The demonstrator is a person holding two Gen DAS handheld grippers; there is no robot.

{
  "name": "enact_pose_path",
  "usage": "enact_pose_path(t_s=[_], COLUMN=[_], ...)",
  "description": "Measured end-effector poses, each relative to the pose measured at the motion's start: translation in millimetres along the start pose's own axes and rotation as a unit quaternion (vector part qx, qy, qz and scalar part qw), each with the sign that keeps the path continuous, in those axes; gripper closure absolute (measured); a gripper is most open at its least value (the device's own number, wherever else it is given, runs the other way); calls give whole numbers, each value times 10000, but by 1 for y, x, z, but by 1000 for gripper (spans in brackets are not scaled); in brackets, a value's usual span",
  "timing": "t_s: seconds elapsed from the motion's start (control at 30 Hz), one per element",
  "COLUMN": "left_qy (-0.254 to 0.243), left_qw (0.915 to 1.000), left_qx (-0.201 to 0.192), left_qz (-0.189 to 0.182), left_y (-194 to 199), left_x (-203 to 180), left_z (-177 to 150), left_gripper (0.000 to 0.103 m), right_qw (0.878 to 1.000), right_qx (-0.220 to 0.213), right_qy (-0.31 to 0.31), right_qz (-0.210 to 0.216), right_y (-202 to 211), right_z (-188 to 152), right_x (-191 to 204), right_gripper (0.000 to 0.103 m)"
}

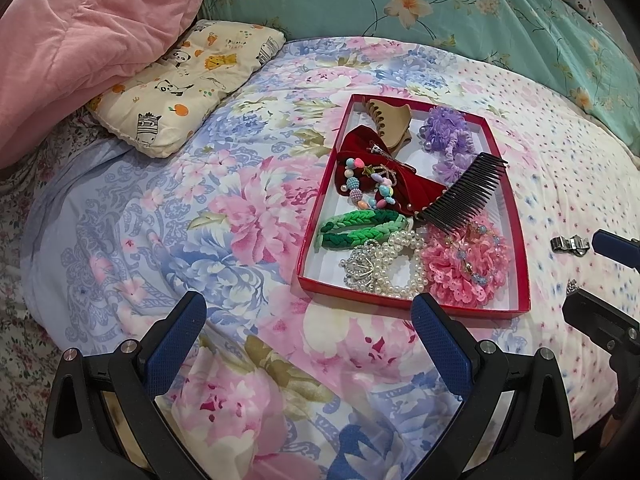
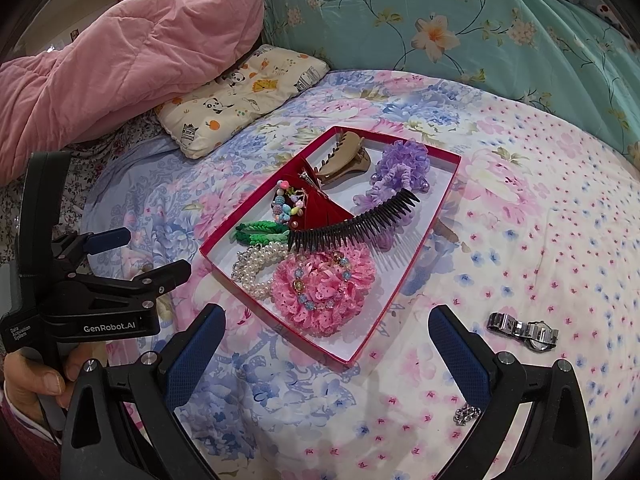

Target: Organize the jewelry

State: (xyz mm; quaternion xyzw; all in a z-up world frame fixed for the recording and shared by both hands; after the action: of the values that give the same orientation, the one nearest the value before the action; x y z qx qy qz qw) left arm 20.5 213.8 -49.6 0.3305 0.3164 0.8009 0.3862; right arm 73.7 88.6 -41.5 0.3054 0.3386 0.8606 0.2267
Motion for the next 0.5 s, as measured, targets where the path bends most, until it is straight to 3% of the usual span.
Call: enact_pose_path(t_s=[0.5], left_qy=[-45], left_qw=[10000], left_qx=[63], left_qz=[-3], left_y=[-3], left_x=[-7], left_z=[-5], left_gripper=[0], right_qw=[10000], right_qx=[-12], right_qy=[-12], right_qz=[-1], right_y=[2], right_z=[1], right_x=[-2], right_gripper=[0])
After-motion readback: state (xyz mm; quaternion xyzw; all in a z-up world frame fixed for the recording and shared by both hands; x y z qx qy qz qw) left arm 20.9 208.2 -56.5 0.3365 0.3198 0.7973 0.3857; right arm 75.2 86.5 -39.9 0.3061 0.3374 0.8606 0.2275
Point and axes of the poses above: each gripper's, at about its wrist camera, not at the fingertips, and y roughly against the way its jaws point, x to its left, z to its top, the point moved 7 cm from there along -y, roughly the way its jaws point, and after that the axes turned 12 degrees about z, right-handed, at the moved point
